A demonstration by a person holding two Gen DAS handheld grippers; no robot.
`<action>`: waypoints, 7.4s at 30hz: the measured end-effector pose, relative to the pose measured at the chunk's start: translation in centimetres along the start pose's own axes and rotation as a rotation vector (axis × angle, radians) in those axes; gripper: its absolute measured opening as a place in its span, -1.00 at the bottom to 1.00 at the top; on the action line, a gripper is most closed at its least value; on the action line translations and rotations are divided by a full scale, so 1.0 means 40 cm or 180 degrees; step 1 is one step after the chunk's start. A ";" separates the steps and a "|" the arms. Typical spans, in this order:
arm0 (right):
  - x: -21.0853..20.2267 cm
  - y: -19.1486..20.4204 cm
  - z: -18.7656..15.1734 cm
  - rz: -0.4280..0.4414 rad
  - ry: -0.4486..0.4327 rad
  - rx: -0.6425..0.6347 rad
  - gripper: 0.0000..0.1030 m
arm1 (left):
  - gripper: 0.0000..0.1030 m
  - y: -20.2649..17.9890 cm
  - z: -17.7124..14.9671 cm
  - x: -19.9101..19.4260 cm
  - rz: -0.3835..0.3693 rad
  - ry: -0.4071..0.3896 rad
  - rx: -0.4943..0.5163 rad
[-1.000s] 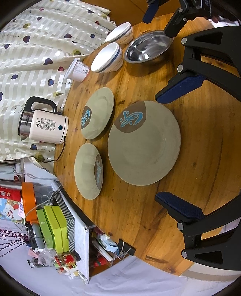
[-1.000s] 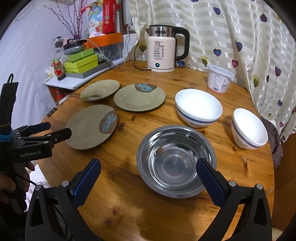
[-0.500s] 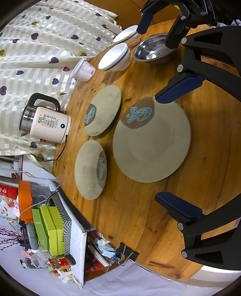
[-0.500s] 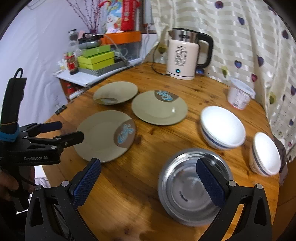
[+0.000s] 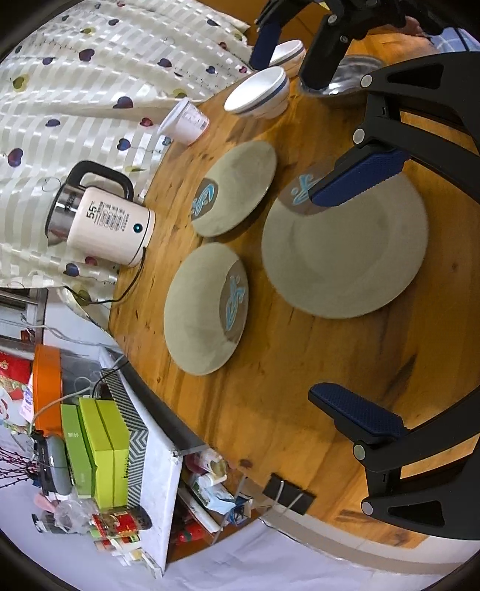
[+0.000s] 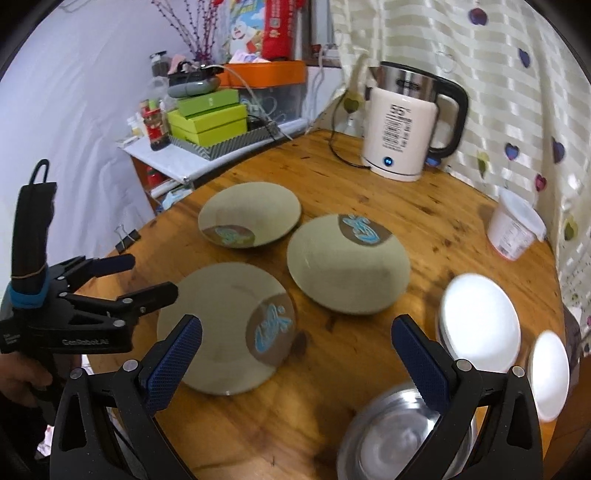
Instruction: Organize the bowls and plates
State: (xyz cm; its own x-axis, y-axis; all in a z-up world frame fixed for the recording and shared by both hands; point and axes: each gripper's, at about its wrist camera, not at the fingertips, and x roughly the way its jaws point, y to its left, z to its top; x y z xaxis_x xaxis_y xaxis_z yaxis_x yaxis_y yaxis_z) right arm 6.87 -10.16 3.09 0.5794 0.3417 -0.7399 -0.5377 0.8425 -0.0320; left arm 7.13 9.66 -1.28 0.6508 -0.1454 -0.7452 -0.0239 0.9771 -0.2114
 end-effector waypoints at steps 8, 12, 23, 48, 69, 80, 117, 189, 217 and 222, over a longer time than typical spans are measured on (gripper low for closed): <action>0.075 0.011 0.101 0.0053 0.0065 -0.0130 1.00 | 0.88 0.063 0.059 0.042 0.0129 0.0005 -0.0200; 0.122 0.010 0.155 0.0070 0.0099 -0.0158 1.00 | 0.88 0.098 0.091 0.057 0.0200 -0.0067 -0.0292; 0.306 -0.029 0.243 0.0460 0.0490 0.0255 0.50 | 0.66 0.173 0.155 0.117 0.0103 -0.0055 -0.0583; 0.517 -0.077 0.298 0.0716 0.0824 0.0503 -0.30 | -0.05 0.187 0.194 0.253 -0.0109 0.0201 -0.0673; 0.515 -0.091 0.291 0.0748 0.0812 0.0610 -0.56 | -0.20 0.162 0.208 0.241 -0.0066 0.0150 -0.0583; 0.436 -0.070 0.289 0.0691 0.0767 0.0571 -0.55 | -0.20 0.138 0.196 0.168 -0.0051 0.0101 -0.0526; 0.225 -0.058 -0.006 0.0640 0.0924 0.0896 -0.55 | -0.20 -0.013 -0.012 0.027 -0.0112 0.0337 -0.0277; 0.136 -0.064 -0.029 0.0513 0.0460 0.0826 -0.15 | -0.19 0.022 -0.013 0.015 -0.0215 0.0166 -0.0360; 0.103 -0.186 0.026 0.0287 0.0376 0.0981 -0.15 | -0.19 -0.090 0.101 0.055 -0.0489 0.0217 -0.0032; 0.109 -0.220 0.060 0.0269 0.0364 0.0981 -0.15 | -0.19 -0.112 0.135 0.081 -0.0555 0.0247 -0.0008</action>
State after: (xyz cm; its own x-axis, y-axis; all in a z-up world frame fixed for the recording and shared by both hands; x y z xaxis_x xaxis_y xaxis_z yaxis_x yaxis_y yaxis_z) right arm 15.59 -15.09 1.77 0.4588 0.3816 -0.8024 -0.3605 0.9053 0.2244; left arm 13.46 5.65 0.67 0.5847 -0.3240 -0.7437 0.0820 0.9357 -0.3431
